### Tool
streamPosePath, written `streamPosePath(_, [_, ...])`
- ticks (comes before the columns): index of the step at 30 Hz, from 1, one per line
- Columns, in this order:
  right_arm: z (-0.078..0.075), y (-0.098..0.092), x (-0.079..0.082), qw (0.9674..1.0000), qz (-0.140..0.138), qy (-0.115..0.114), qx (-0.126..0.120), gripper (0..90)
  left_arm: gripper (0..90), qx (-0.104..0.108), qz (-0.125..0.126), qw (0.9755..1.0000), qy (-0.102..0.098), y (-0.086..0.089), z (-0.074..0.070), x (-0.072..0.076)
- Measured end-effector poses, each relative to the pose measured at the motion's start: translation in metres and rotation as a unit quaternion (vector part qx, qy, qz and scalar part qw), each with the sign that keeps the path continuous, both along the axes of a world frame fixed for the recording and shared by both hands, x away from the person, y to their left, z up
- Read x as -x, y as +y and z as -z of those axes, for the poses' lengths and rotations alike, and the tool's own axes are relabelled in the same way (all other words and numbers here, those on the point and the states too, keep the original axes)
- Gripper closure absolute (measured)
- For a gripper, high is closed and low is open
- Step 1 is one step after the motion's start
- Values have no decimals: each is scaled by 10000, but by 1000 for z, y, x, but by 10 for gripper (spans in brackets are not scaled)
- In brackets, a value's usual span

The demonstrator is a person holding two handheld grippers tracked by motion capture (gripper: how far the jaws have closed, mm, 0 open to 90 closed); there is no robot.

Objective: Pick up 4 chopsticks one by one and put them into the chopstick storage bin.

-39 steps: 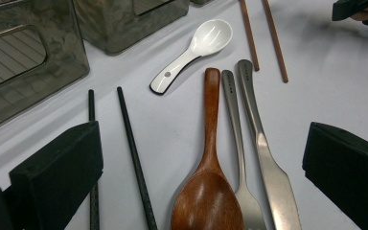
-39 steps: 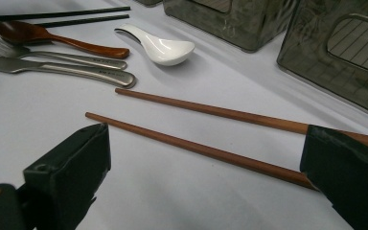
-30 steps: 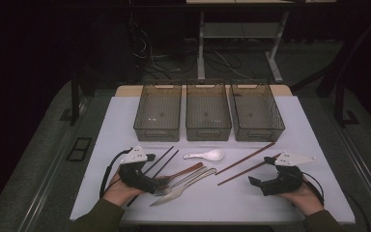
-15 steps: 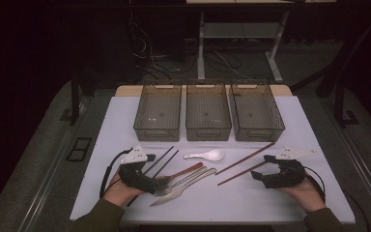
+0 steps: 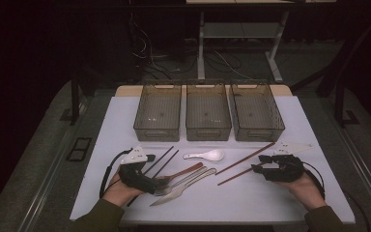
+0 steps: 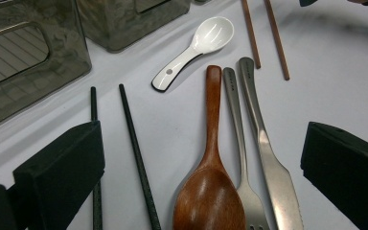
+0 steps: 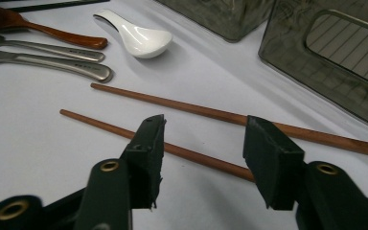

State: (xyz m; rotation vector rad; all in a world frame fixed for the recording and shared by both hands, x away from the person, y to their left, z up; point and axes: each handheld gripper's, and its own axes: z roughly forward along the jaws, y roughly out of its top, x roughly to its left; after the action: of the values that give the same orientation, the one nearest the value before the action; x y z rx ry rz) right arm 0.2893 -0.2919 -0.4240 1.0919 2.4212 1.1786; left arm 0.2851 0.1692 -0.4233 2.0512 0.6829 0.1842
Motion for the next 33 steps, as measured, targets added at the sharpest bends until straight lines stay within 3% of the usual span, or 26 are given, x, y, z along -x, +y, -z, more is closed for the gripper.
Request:
streamPosePath(10, [-2,-2,-14,9999,57,-17,106,707,8,17,-6,10000,18,1,1,0])
streamPosePath(11, [-3,-3,-20,9998,82,-18,177,762,8,6,-4,10000,13,1,1,0])
streamPosePath(17, [-4,-5,-32,9995,114,15,289,888,8,26,-21,10000,23,1,1,-1])
streamPosePath(24, [-2,-6,-46,9987,233,-10,458,891,8,34,-39,10000,28,2,2,-1])
streamPosePath(33, [10,-6,-71,9969,391,156,671,891,8,28,-25,10000,47,2,3,-1])
